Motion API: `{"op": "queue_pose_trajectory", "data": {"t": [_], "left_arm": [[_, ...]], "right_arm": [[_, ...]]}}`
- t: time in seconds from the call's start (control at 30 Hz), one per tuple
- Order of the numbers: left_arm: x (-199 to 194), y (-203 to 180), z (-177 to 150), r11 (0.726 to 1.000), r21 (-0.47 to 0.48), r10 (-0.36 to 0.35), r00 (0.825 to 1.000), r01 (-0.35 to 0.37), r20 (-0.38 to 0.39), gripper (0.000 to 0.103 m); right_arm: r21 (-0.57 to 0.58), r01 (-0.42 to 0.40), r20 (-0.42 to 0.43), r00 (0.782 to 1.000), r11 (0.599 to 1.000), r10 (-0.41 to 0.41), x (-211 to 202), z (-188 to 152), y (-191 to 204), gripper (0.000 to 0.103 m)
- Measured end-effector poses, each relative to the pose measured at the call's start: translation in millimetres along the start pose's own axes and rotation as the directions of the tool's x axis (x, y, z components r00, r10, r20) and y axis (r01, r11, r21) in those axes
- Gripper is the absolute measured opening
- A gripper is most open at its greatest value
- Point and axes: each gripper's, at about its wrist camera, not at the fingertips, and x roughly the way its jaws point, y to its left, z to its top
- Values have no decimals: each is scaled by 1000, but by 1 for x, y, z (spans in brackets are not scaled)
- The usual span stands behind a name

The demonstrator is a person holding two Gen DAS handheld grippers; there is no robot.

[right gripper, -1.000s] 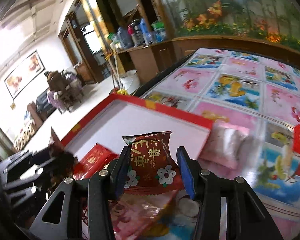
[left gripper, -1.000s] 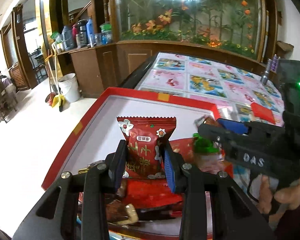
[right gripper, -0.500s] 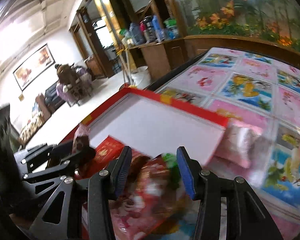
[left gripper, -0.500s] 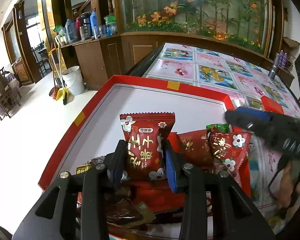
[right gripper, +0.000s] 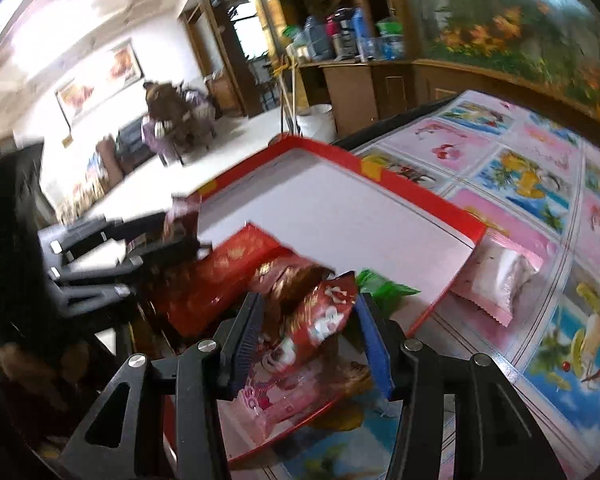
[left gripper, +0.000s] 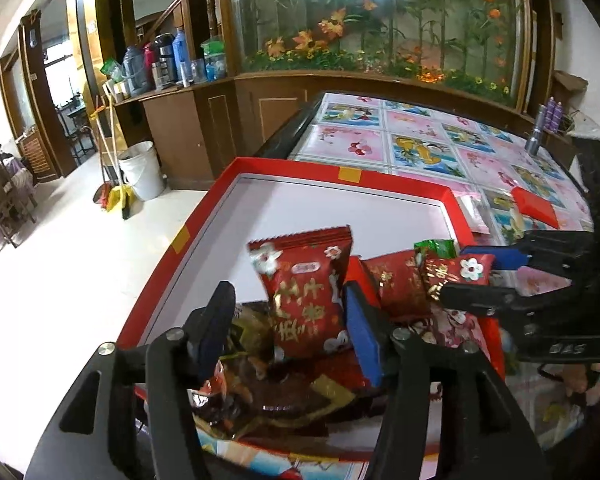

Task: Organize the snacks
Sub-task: 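Lower the red candy into the box with the left tool while the right tool drops its candy there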

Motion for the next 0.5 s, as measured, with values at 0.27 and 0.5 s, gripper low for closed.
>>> {"op": "queue_pose_trajectory", "data": {"t": [0.27,0.5], "left_arm": [[2,1,-2,999,36,-37,999,38,-13,71],[13,-12,-2,995,96,21,1000,-21,-8,78]], "right_arm": [[-85,43,-46,998,996,-47,19,-12,20,49],[-110,64,-12,998,992,-66,23,-16,30,46]]}}
